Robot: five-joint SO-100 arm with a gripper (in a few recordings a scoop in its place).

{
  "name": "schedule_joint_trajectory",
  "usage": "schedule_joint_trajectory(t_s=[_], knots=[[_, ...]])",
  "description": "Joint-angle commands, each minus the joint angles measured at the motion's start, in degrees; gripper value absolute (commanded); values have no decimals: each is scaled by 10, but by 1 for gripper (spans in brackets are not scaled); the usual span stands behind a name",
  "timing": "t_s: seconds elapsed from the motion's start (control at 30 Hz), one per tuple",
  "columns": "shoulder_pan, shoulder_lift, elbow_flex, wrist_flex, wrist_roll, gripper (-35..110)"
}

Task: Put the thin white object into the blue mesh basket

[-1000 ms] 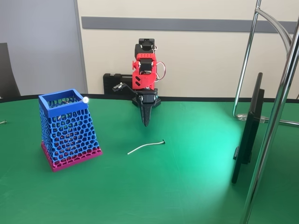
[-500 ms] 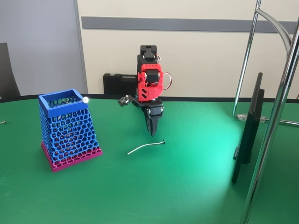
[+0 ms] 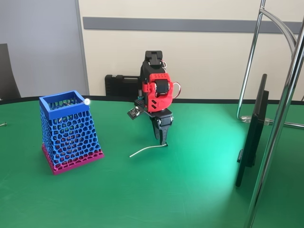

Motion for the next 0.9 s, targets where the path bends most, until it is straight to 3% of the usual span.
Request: schedule_joint_trajectory(t_s=[0.0, 0.87], knots=[[-5, 2, -27, 3, -10, 20], [-24, -47, -54, 3, -13, 11]])
